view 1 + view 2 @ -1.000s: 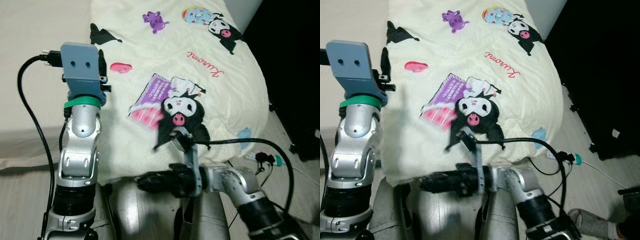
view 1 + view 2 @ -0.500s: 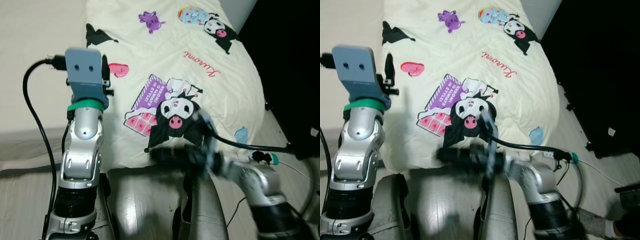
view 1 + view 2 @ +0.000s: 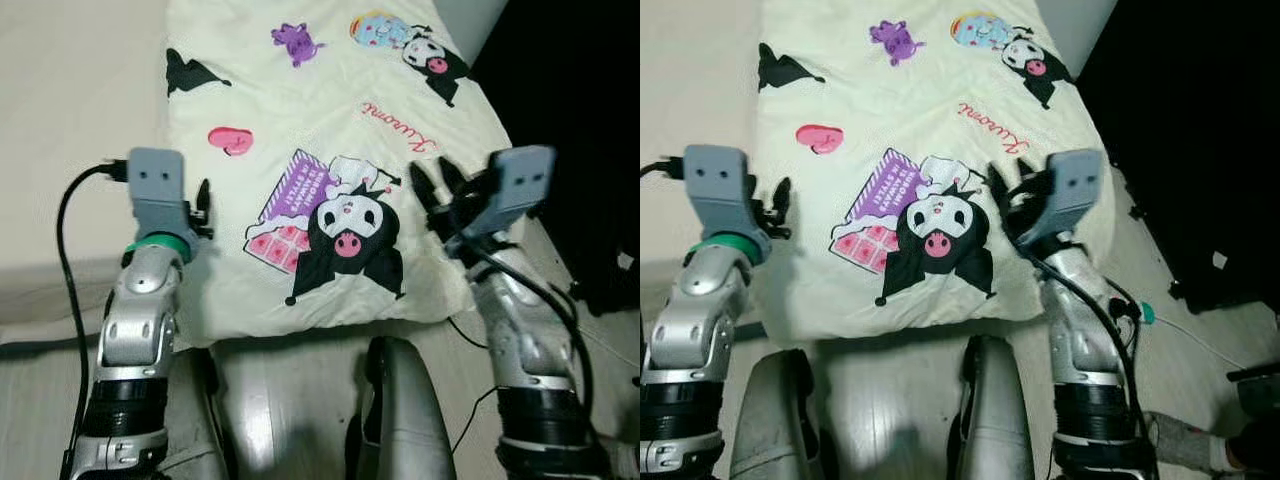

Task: Clean up the room

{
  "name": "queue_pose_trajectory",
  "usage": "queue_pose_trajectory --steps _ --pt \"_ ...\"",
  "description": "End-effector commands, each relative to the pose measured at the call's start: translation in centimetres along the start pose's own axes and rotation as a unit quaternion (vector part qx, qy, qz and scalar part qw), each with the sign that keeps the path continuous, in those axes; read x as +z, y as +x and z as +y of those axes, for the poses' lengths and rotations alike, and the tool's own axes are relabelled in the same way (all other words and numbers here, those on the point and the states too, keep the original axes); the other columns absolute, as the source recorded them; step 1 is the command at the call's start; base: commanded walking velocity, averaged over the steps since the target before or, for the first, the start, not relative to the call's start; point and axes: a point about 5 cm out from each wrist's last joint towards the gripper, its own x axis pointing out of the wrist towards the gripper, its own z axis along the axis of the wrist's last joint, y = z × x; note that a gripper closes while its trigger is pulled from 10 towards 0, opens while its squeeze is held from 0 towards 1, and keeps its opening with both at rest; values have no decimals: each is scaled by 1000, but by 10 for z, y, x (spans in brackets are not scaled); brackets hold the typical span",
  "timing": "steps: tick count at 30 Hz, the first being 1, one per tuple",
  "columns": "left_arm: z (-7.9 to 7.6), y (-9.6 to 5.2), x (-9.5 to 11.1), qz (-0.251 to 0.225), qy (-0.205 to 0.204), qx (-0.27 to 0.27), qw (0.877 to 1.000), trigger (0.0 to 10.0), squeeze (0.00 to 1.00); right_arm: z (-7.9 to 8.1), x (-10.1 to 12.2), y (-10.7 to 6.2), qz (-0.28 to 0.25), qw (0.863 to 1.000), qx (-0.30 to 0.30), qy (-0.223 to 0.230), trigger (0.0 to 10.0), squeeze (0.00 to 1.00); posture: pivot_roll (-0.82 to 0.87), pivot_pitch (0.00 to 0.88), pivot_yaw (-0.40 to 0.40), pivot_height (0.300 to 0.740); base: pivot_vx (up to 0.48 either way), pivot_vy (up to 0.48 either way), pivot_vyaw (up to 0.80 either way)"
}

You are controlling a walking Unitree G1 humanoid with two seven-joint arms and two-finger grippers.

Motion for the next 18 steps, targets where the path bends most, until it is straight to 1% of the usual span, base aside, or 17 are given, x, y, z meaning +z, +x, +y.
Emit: queue_pose_trajectory --steps 1,3,4,6,7,8,9,10,11,12,14,16,18 --pt "-3 0 -5 10 -17 -3 1000 10000 0 -13 -12 -7 15 999 -45 -13 10000 0 -17 107 -36 490 0 0 0" --pt "-4 -1 -2 -1 -29 -5 1000 10000 0 -22 -18 -10 20 996 -79 -36 10000 0 -19 107 -37 490 0 0 0" --pt "-4 -1 -2 -1 -29 -5 1000 10000 0 -22 -18 -10 20 996 -79 -36 10000 0 -19 107 -37 490 0 0 0" --pt "-8 -1 2 -21 -28 -12 999 10000 0 -27 -19 -8 16 994 -89 -58 10000 0 -25 103 -40 490 0 0 0" --pt "-8 -1 2 -21 -28 -12 999 10000 0 -27 -19 -8 16 994 -89 -58 10000 0 -25 103 -40 490 0 0 0" --pt "-10 -1 6 -37 -23 -15 999 10000 0 -28 -17 -7 11 994 -87 -71 10000 0 -27 103 -44 490 0 0 0" --pt "-13 -1 10 -55 -16 -14 998 10000 0 -28 -15 -5 6 994 -82 -71 10000 0 -29 103 -47 495 0 0 0" --pt "-13 -1 10 -55 -16 -14 998 10000 0 -28 -15 -5 6 994 -82 -71 10000 0 -29 103 -47 495 0 0 0" --pt "-16 -2 14 -72 -10 -12 997 10000 0 -28 -14 -3 1 994 -82 -70 10000 0 -32 102 -50 500 0 0 0" --pt "-16 -2 14 -72 -10 -12 997 10000 0 -28 -14 -3 1 994 -82 -70 10000 0 -32 102 -50 500 0 0 0" --pt "-22 -3 23 -103 8 -10 995 10000 0 -30 -11 0 -6 994 -83 -65 10000 0 -33 101 -53 510 0 0 0" --pt "-29 -4 31 -124 23 -15 992 10000 0 -31 -9 3 -14 994 -85 -66 10000 0 -36 104 -54 525 0 0 0" --pt "-30 -4 31 -127 26 -19 991 10000 0 -31 -10 4 -15 994 -86 -66 10000 0 -36 104 -55 530 0 0 0"
